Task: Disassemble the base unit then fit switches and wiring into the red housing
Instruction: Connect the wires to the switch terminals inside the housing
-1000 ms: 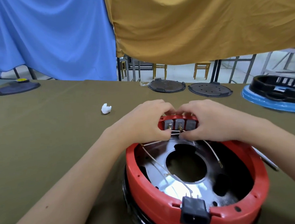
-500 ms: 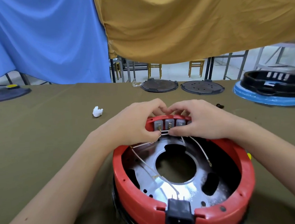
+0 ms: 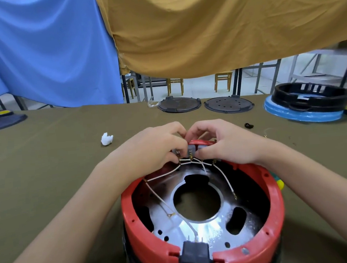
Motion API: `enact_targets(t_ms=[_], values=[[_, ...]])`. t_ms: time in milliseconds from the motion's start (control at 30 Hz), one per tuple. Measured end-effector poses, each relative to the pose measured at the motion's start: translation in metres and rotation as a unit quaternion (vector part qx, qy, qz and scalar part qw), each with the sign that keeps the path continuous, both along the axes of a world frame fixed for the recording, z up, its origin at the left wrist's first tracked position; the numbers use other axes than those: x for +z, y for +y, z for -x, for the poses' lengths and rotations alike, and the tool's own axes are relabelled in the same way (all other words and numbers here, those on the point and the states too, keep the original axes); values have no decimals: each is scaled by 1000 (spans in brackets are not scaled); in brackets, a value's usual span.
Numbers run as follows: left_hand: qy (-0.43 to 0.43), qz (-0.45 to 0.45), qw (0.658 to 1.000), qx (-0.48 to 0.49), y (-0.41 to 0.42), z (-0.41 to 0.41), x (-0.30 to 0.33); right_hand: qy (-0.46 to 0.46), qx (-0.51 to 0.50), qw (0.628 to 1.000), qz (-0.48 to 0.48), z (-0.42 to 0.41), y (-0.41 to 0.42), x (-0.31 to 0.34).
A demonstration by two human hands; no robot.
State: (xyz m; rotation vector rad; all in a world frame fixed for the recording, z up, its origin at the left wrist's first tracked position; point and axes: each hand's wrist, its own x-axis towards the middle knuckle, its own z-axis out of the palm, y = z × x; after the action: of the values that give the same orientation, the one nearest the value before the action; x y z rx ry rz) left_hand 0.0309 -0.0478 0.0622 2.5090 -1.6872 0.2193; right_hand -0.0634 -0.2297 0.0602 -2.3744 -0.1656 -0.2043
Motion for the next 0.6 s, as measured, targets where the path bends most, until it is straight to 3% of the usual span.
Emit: enact_targets(t_ms=[167, 367, 600], values=[[-38, -3, 999, -11, -3, -1, 0, 0, -8, 1000, -12, -1, -1, -1], [-21, 2, 1000, -22, -5, -1, 1, -4, -18, 1000, -19, -2, -2, -3], [14, 35, 999, -28, -3, -10, -2, -57, -22, 993, 102, 1, 2, -1]])
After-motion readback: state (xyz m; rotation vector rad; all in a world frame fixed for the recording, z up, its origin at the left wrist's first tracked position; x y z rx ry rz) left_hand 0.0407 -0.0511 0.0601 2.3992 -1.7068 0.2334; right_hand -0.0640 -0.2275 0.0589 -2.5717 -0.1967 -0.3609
